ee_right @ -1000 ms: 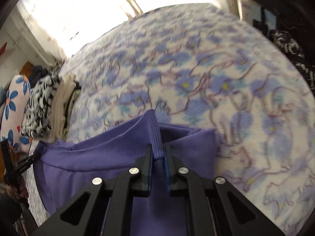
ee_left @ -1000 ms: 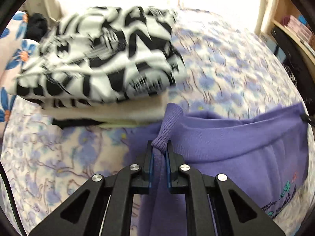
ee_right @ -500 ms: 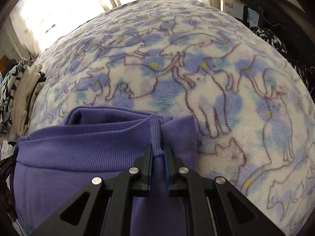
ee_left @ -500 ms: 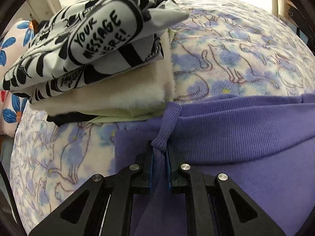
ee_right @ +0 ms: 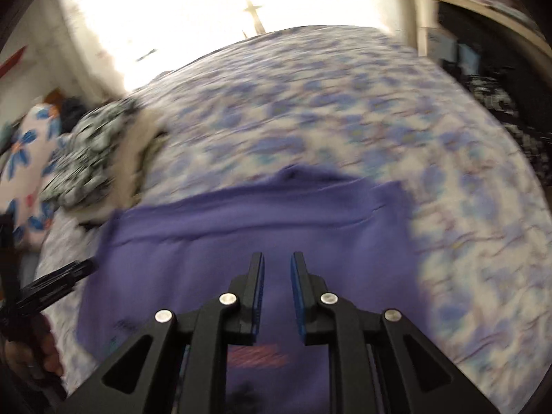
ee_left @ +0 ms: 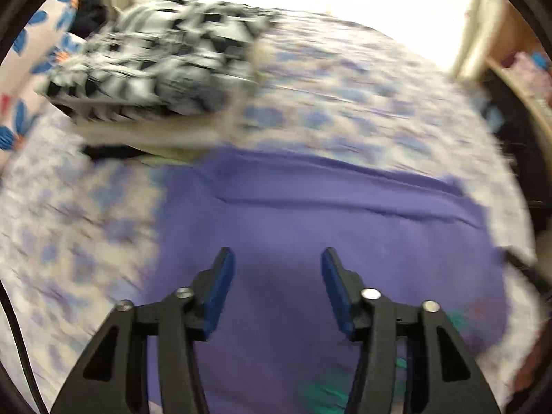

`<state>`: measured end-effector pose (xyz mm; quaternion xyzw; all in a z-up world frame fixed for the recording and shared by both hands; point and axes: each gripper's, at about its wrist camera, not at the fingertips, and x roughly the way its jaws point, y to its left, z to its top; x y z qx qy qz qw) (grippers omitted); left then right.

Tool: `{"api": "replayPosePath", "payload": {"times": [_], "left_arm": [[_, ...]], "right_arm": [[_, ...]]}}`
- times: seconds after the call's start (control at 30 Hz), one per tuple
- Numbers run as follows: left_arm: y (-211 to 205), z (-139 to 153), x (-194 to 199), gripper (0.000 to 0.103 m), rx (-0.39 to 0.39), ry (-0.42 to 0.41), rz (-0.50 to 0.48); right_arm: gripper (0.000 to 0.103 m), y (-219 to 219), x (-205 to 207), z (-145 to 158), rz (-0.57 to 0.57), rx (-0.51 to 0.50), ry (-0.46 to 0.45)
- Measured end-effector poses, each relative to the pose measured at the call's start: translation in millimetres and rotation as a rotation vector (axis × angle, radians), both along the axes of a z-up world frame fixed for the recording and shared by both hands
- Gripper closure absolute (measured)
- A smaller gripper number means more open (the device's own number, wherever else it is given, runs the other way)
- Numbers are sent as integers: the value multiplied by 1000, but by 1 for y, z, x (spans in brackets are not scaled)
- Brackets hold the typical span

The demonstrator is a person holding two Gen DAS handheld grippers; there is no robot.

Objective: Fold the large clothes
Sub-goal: 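Open both grippers and smooth the folded hoodie flat on the blanket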

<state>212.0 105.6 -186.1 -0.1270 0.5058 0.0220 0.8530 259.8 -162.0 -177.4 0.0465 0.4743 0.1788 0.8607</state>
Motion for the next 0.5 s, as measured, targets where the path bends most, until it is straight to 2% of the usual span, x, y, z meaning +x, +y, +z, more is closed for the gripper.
{"api": "replayPosePath", "payload": {"times": [0.03,0.07,0.17,0.27,0.33,0.37,0.43,0.5], "left_arm": [[-10,-1,-5,76,-41,-4,-18],[-22,-5,-9,81,-86,-4,-40],[-47,-30,-15,84,-123,40,-67],[-59,-47,-18,85,-44,44,-117],[-61,-52,-20,87,5,45,-164],[-60,-54,-20,89,23,43,-182],[-52,-56,-21,90,22,48,-191],[-41,-55,-19,93,3,56,-184]], "right_arm": [[88,13,-7,-3,35,8,0],[88,27,-14,-9,68,15,4],[87,54,-23,-34,108,23,51],[88,61,-25,-54,137,-41,34],[93,51,-22,-59,143,-53,32],[103,41,-19,-60,137,-51,32],[103,12,-14,-59,103,-32,27],[103,-8,-14,-57,65,-78,2]]}}
